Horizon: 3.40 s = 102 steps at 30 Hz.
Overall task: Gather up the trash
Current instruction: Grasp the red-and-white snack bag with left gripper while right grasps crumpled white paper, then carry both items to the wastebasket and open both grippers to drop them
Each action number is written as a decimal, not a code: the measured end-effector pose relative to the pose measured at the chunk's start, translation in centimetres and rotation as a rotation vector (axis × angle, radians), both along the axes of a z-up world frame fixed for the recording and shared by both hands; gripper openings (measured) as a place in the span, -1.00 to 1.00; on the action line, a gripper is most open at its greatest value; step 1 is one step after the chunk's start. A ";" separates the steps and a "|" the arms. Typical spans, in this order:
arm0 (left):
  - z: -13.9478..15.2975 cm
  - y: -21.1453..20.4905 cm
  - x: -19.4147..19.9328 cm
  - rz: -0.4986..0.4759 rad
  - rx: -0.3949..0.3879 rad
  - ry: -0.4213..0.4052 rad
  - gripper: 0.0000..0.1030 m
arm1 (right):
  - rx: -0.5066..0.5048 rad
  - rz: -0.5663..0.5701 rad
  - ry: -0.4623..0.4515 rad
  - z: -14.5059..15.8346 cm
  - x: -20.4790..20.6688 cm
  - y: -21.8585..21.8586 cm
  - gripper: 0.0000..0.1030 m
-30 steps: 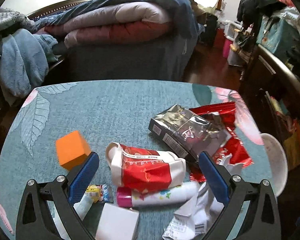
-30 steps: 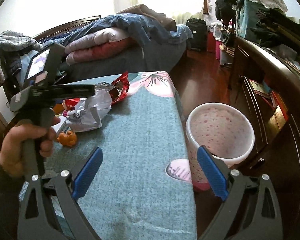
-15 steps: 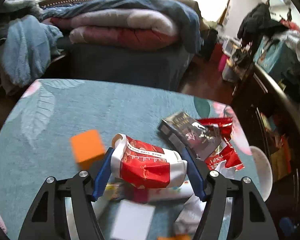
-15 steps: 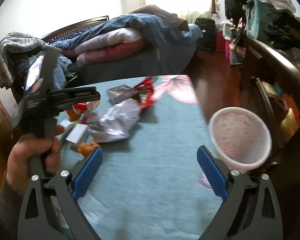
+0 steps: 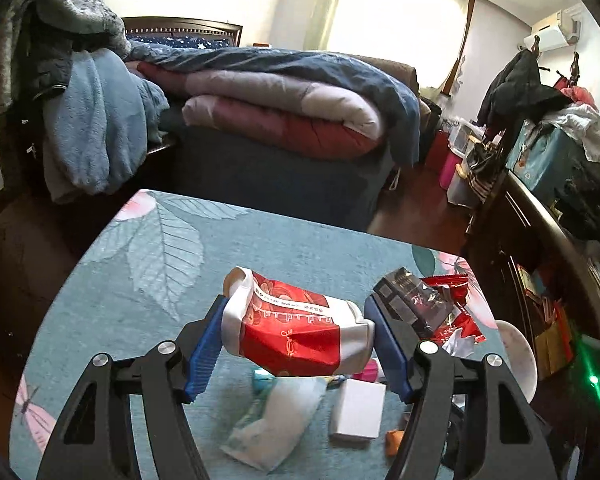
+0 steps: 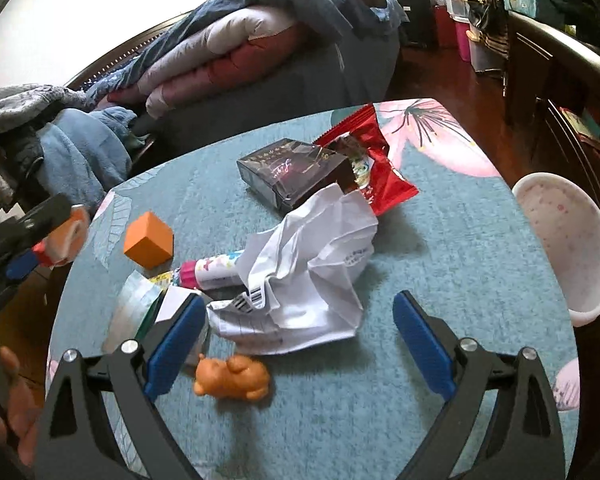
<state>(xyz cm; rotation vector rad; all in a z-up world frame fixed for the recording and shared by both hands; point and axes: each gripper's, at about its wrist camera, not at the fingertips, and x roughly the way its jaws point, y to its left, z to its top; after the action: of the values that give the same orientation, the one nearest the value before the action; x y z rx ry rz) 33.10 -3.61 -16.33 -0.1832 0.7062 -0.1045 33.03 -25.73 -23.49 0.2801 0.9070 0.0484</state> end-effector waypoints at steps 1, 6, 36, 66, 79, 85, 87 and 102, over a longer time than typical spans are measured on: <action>0.1 0.2 -0.2 0.000 0.000 -0.004 0.34 | -0.003 -0.001 0.001 -0.1 0.1 0.1 0.67; 0.1 1.2 -0.9 0.006 -0.010 -0.008 0.34 | 0.009 0.017 -0.008 0.0 -0.1 0.5 0.34; 7.8 -5.1 -12.5 -0.100 0.051 -0.196 0.34 | -0.136 -0.017 -0.263 7.3 -18.4 -2.9 0.34; 8.5 -16.3 -13.6 -0.283 0.124 -0.248 0.34 | -0.132 -0.182 -0.279 6.9 -21.8 -12.2 0.35; 5.6 -24.6 -10.0 -0.419 0.163 -0.212 0.34 | -0.155 -0.320 -0.233 4.3 -19.8 -19.2 0.35; 3.2 -29.3 -6.5 -0.489 0.155 -0.138 0.34 | -0.143 -0.388 -0.191 1.7 -17.0 -23.5 0.35; 2.1 -30.9 -5.0 -0.512 0.149 -0.110 0.34 | -0.122 -0.393 -0.188 0.9 -15.7 -24.9 0.35; -2.5 -38.8 1.8 -0.573 0.145 -0.016 0.68 | -0.096 -0.394 -0.149 -4.6 -7.9 -29.7 0.43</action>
<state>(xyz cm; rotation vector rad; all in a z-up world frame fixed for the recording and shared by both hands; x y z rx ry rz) 34.89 -42.42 -18.81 0.1639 0.7315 -0.5994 25.18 -55.45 -28.06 0.3561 0.6919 -0.3335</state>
